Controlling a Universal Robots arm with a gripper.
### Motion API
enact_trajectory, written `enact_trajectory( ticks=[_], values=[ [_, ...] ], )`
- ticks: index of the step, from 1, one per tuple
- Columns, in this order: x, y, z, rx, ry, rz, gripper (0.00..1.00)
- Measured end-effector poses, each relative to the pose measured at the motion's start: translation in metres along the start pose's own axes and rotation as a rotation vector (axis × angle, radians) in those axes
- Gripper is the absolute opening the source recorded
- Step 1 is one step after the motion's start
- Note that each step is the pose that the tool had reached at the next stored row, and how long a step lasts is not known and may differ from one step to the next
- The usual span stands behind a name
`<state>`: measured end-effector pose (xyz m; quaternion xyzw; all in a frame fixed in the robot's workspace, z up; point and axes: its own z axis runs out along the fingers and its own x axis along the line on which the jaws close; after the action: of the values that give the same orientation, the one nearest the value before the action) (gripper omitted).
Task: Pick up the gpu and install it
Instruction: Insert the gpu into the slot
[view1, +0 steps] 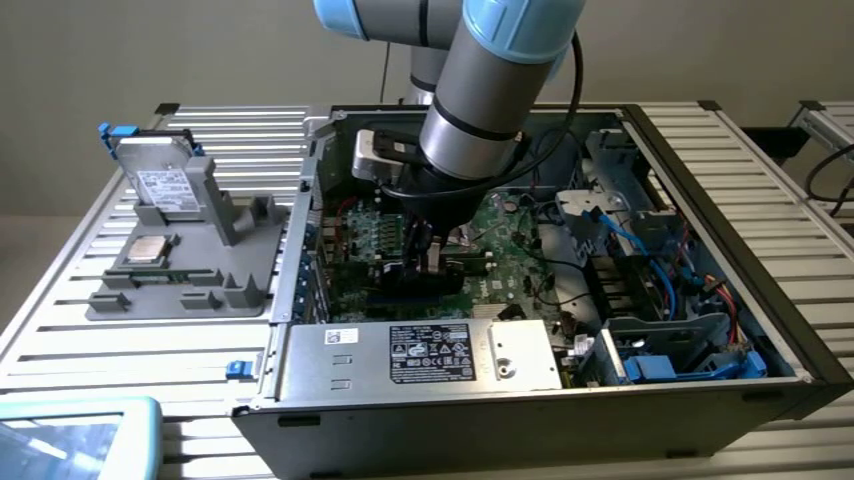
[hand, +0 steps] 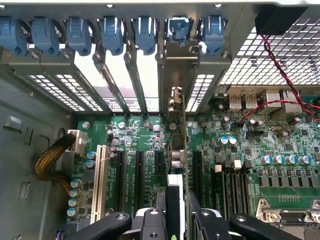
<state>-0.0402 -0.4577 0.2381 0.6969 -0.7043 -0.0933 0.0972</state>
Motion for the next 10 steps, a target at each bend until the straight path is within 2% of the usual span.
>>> enact_trajectory(
  ticks=[10],
  values=[
    [0.0006, -0.001, -0.0003, -0.0005, -0.0024, -0.001, 0.27]
  ],
)
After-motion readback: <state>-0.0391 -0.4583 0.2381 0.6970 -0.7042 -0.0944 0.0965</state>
